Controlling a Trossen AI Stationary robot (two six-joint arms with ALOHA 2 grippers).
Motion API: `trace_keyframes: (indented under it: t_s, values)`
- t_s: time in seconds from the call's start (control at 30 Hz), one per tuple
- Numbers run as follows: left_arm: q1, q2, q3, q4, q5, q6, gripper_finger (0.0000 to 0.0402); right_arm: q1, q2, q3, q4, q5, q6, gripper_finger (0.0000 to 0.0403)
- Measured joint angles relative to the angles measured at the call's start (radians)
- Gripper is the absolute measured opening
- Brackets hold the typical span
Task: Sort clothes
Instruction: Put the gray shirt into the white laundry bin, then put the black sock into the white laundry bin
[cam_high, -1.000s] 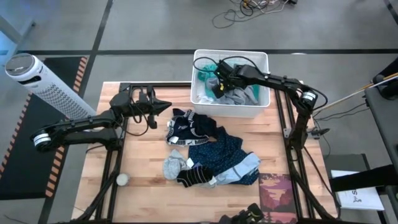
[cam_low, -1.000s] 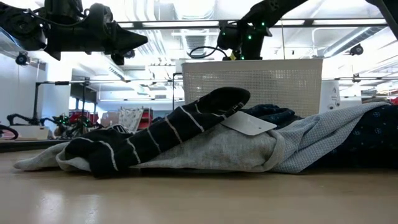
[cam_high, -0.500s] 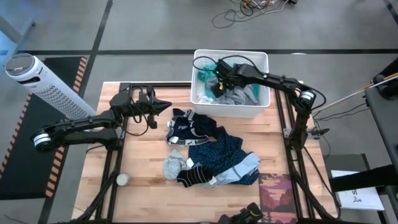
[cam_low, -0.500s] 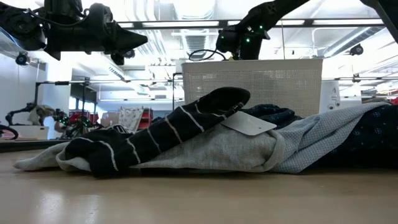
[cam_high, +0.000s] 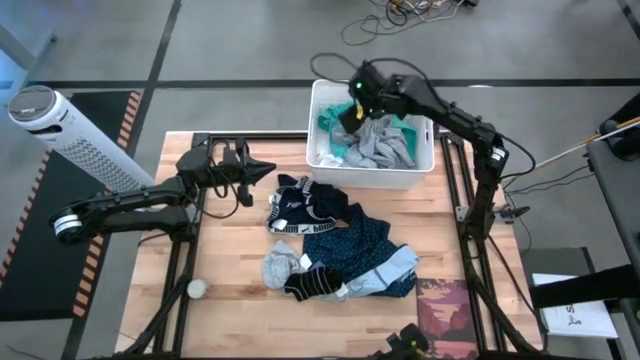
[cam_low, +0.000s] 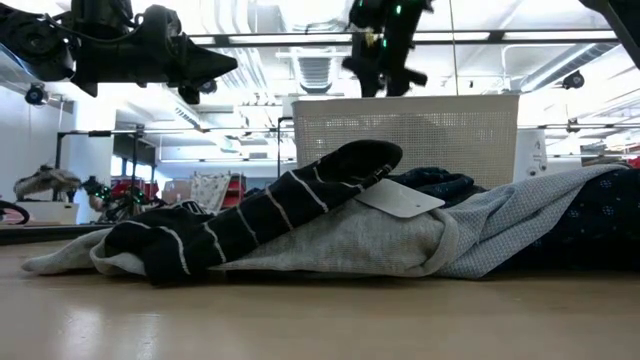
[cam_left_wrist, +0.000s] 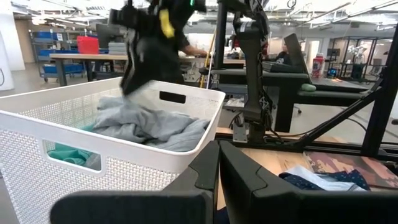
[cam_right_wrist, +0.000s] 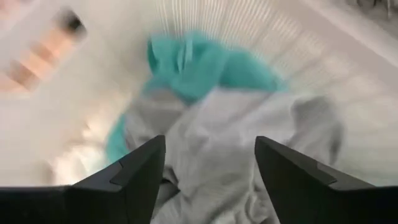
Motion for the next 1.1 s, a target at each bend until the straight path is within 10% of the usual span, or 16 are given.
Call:
trace_keyframes:
  t_s: [0.23,0.53,1.1]
  values:
    - [0.000,-0.001,0.000,0.001,-0.076,0.017,0.0000,0.029,-0.005,0.117,-0.030,0.004,-0.167,0.0178]
    - [0.000,-0.008,-0.022,0.071,-0.076,0.023,0.0000,0.074,0.001,0.040,-0.035,0.011,-0.246,0.0009]
    - [0.006,-0.034,-0.127,0.322,-0.075,0.007,0.0000,0.322,-0.042,0.033,-0.006,-0.033,-0.338,0.0000]
